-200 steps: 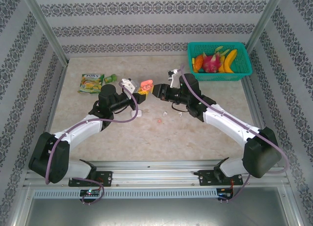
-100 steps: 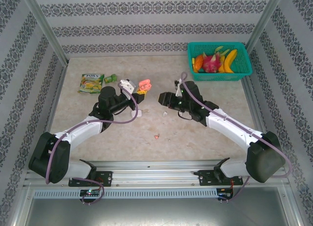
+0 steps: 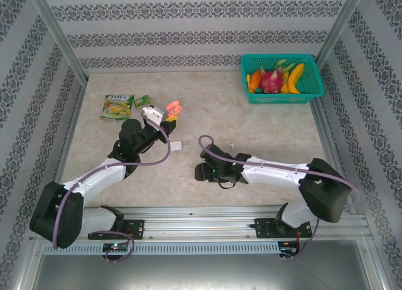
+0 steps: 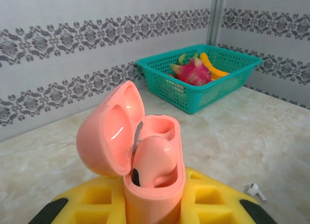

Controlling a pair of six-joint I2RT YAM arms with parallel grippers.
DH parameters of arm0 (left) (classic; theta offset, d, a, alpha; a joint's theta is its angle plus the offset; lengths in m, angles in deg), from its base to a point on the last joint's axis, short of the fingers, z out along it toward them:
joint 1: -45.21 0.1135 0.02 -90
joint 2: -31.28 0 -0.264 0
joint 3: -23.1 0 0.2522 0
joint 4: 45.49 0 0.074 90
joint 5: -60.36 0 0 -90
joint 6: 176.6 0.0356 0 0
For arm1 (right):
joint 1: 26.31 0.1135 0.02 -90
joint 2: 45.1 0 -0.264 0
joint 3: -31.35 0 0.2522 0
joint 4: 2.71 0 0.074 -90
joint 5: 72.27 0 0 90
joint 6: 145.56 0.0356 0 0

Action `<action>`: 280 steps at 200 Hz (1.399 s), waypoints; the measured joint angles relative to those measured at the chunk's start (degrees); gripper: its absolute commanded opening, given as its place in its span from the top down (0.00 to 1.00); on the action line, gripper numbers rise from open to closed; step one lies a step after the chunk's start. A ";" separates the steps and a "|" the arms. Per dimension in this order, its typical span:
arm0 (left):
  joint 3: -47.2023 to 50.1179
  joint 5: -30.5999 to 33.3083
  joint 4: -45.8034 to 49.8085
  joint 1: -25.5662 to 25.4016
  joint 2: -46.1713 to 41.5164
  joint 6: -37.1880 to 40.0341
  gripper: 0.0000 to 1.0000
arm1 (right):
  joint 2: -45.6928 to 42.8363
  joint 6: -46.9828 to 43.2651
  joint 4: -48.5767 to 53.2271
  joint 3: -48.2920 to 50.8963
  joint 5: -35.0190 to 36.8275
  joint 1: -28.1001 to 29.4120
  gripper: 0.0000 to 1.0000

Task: Insert the wireless bluetooth earbuds into the charging case

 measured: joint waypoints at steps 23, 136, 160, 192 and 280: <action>0.52 1.05 0.00 0.37 -1.49 -0.09 1.00 | 3.23 1.55 -0.61 -0.07 -0.42 0.87 0.38; 3.10 3.34 0.07 2.49 -5.77 -0.70 1.00 | 14.05 -0.70 -3.78 -9.73 -3.04 -2.43 0.40; 3.37 3.39 0.09 2.71 -6.12 -0.72 1.00 | 15.28 -2.80 -4.83 -11.96 -5.29 -4.48 0.40; 3.37 3.56 0.09 3.10 -6.12 -0.90 1.00 | 16.81 -5.99 -5.66 -16.37 -7.74 -5.57 0.40; 3.37 3.56 0.11 3.63 -6.56 -1.07 1.00 | 13.27 -4.26 2.32 -12.44 -3.19 -2.93 0.39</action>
